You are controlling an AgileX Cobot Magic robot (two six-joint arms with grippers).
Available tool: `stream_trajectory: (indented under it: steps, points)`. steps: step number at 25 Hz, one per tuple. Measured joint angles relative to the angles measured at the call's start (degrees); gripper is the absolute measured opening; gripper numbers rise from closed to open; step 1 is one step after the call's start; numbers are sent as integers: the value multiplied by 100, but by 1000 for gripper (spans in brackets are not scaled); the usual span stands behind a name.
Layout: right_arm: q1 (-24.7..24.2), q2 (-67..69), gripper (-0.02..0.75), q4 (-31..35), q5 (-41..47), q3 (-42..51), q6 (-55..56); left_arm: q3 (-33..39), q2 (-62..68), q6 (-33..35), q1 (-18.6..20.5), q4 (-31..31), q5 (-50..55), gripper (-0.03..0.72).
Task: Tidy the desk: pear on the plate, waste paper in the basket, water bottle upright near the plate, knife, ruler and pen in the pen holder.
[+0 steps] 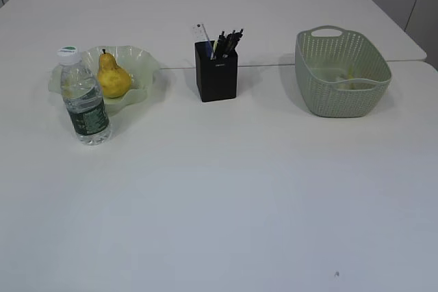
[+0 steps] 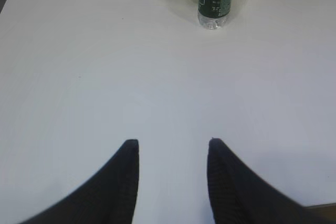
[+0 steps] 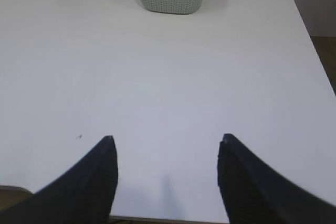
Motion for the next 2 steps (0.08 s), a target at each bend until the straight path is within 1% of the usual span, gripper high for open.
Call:
stream_trajectory:
  steps: [2]
  points:
    - [0,0,478,0,0,0,0,0,0,0,0,0,0,295]
